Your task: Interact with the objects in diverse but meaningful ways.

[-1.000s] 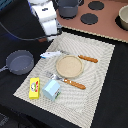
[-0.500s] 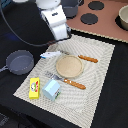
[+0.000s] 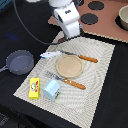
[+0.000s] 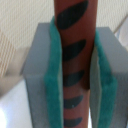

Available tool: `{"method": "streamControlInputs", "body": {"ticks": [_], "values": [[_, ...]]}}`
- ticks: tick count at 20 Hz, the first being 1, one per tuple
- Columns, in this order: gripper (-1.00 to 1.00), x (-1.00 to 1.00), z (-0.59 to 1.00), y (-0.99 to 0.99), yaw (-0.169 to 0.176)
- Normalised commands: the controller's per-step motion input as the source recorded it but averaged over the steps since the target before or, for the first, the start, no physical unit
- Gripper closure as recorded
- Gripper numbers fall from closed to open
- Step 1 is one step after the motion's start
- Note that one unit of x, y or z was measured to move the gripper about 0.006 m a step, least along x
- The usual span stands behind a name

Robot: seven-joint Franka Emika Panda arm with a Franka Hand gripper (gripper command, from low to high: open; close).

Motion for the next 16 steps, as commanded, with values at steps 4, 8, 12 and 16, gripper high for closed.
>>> {"method": "streamControlInputs", "body": {"ticks": [4,8,12,16], "values": [[1.0,0.34,-0.15,0.25,0.0],[1.0,0.36,-0.11,0.36,0.0],[-1.0,0.63,0.33,0.54,-0.002],[-1.0,0.58,0.68,0.52,-0.044]]}}
